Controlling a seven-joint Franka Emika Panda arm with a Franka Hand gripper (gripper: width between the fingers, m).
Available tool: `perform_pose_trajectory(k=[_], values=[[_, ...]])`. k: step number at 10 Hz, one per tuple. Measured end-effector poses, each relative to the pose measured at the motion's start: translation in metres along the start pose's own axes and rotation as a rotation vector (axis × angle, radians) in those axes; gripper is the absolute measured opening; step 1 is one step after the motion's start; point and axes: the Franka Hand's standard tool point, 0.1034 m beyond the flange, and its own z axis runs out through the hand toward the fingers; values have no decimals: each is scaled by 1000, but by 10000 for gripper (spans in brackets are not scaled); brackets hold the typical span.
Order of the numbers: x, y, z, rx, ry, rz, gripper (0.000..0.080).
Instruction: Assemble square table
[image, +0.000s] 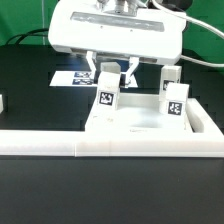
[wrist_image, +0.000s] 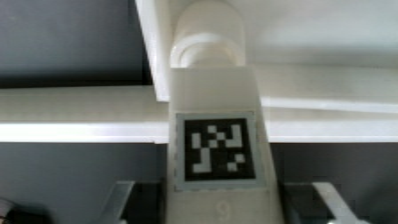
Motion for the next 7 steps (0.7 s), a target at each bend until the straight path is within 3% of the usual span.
perform_pose_trajectory(k=[2,3,4,5,7], values=[[0,0,0,0,0,-1,290],[0,0,0,0,0,-1,541],[0,0,0,0,0,-1,541],[0,0,0,0,0,-1,617],[0,0,0,0,0,-2,639]])
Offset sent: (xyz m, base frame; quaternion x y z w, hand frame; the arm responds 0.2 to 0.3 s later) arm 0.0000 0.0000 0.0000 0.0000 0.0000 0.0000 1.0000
